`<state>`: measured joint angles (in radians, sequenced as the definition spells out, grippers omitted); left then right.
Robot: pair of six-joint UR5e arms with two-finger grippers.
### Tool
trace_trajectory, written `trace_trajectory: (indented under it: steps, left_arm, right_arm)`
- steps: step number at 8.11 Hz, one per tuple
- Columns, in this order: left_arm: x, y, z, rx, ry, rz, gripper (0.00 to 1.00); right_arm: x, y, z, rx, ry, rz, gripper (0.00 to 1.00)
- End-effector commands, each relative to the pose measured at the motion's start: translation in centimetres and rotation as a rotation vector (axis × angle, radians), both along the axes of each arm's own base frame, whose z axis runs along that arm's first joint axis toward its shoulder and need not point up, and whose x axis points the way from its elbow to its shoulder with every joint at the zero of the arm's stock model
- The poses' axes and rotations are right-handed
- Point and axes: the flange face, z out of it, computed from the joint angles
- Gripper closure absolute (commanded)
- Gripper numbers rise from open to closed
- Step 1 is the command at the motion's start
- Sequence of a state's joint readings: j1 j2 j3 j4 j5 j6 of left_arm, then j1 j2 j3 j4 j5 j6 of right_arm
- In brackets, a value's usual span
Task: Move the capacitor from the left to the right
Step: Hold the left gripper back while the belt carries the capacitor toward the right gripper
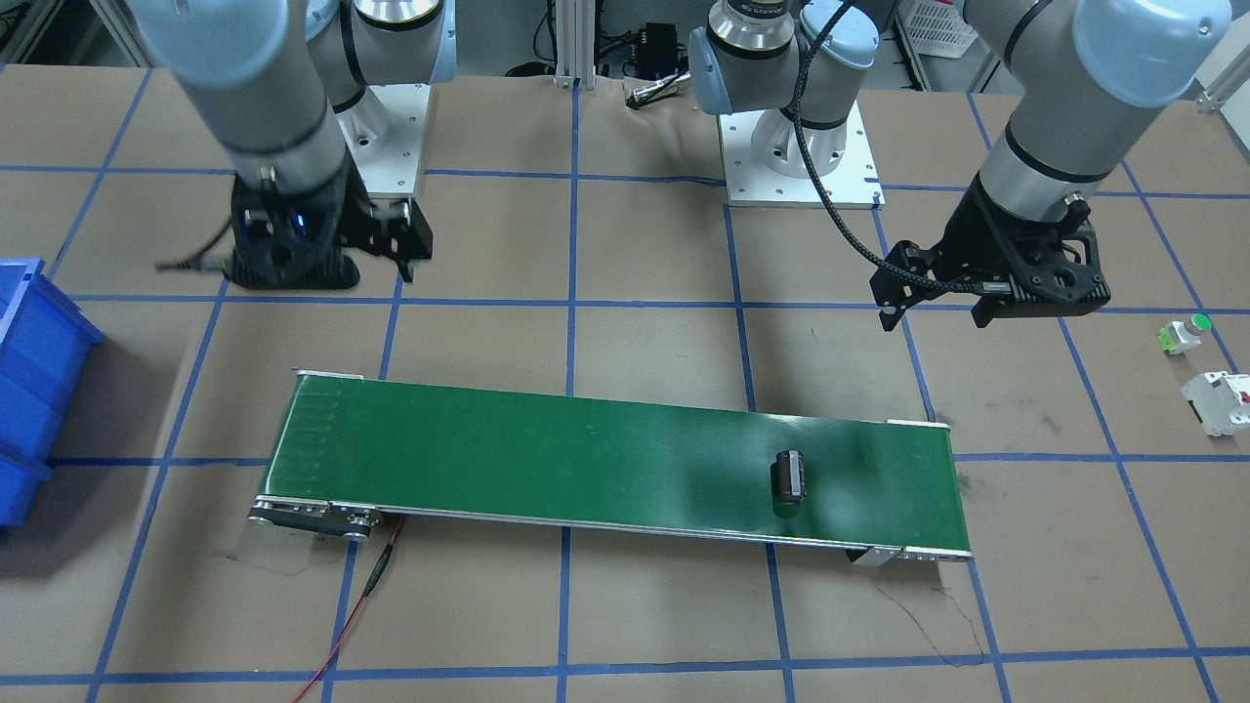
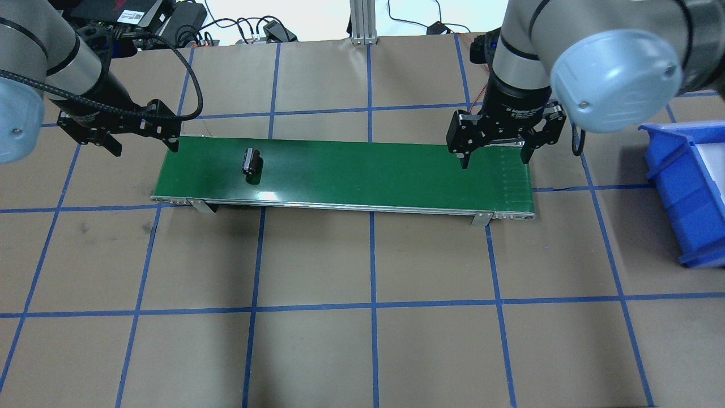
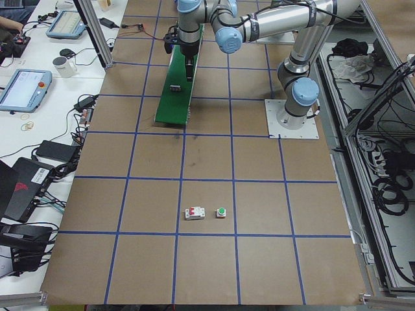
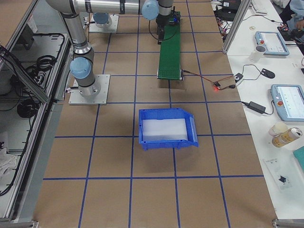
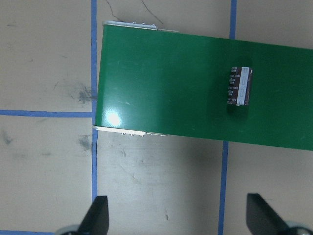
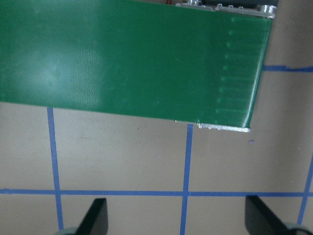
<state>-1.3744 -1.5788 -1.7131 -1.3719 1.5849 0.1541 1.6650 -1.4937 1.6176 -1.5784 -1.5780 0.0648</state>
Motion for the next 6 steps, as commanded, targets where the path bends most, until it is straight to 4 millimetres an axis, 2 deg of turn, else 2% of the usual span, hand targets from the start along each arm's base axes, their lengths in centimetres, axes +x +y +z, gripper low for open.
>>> trace_trajectory:
  steps: [1, 2, 3, 4, 6]
  left_arm:
    - [0.1, 0.2, -0.3, 0.025, 0.002, 0.002, 0.0]
    - [0.3, 0.5, -0.7, 0.064, -0.004, 0.004, 0.0]
    - [0.3, 0.5, -0.7, 0.064, -0.009, 0.009, 0.0]
    - [0.3, 0.5, -0.7, 0.064, -0.009, 0.01, 0.0]
    - [-0.1, 0.5, -0.6, 0.056, 0.007, 0.007, 0.0]
  right_arm:
    - [-1.2, -4.7, -10.0, -0.036, -0.02, 0.023, 0.0]
    - [-3.9, -4.8, -11.6, -0.014, -0.111, 0.018, 0.0]
    - [-5.9, -5.3, -12.1, -0.02, -0.227, -0.026, 0.0]
    - [-6.4, -6.0, -12.4, -0.066, -0.23, -0.018, 0.0]
    - [-6.3, -5.8, -13.0, -0.05, -0.231, -0.035, 0.0]
